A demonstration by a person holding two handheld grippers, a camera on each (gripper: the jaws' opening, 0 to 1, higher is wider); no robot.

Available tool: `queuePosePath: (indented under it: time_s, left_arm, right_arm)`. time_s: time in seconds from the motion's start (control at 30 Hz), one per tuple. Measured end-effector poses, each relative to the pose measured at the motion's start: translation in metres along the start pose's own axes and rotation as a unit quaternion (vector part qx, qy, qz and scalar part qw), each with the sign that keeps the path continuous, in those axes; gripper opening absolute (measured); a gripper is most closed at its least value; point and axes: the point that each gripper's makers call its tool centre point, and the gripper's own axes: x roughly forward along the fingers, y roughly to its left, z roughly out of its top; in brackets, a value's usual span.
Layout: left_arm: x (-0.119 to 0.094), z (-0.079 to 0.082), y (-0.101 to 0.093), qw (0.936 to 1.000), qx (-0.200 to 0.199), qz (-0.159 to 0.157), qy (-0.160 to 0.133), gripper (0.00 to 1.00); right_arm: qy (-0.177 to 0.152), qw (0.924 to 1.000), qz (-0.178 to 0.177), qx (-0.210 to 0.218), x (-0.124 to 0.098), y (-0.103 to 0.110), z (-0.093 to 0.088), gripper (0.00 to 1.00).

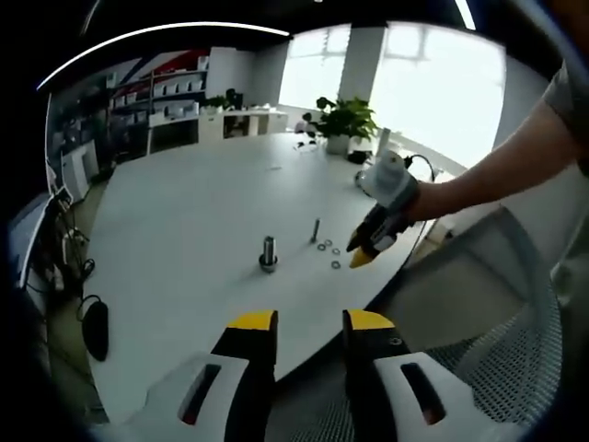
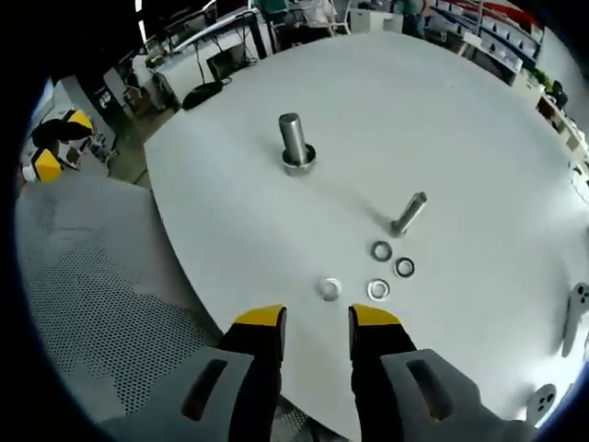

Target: Place the washer onto the threaded stud by aligning its center hole with the stud, sliding it down to the base, and recovering from edge contact or off-axis alignment until the washer reaches the visible bottom stop.

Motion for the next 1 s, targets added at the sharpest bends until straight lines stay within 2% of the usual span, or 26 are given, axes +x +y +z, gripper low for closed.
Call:
queuePosePath:
  time_s: [0.1, 0.3, 0.4, 0.57, 0.7, 0.73, 0.77, 0.87, 1.0]
  left_arm:
    - [0.001, -0.001, -0.001, 1.0000, 0.001, -0.002, 0.004, 0.26]
    - [0.000, -0.001, 0.002, 1.0000, -0.001, 0.005, 0.003, 0.25]
    - [0.000, -0.001, 0.003, 1.0000, -0.003, 0.006, 0.002, 0.25]
    - [0.002, -0.003, 0.003, 0.9999, 0.005, 0.011, 0.012, 0.25]
    - [0.003, -0.005, 0.002, 0.9998, 0.006, 0.009, 0.019, 0.25]
    - [0.003, -0.006, 0.002, 0.9997, 0.006, 0.008, 0.020, 0.25]
    - [0.003, -0.007, 0.002, 0.9997, 0.007, 0.008, 0.022, 0.25]
    - [0.003, -0.006, 0.003, 0.9997, 0.006, 0.011, 0.019, 0.25]
    - [0.003, -0.006, 0.003, 0.9997, 0.008, 0.012, 0.020, 0.24]
  right_arm:
    - [0.004, 1.0000, -0.002, 0.002, 0.004, -0.003, 0.003, 0.29]
    - [0.039, 0.9984, -0.011, -0.040, 0.013, -0.003, -0.004, 0.28]
    - [0.036, 0.9981, -0.010, -0.048, 0.016, -0.001, -0.002, 0.27]
    - [0.052, 0.9952, -0.010, -0.082, 0.022, 0.000, -0.002, 0.26]
    - [0.051, 0.9957, -0.005, -0.077, 0.025, 0.003, 0.003, 0.26]
    - [0.056, 0.9948, -0.005, -0.085, 0.026, 0.004, 0.001, 0.26]
    - [0.059, 0.9919, -0.014, -0.112, 0.025, 0.001, 0.002, 0.25]
    - [0.068, 0.9887, -0.018, -0.132, 0.025, 0.000, 0.000, 0.22]
    - [0.086, 0.9904, -0.019, -0.107, 0.026, -0.001, 0.002, 0.21]
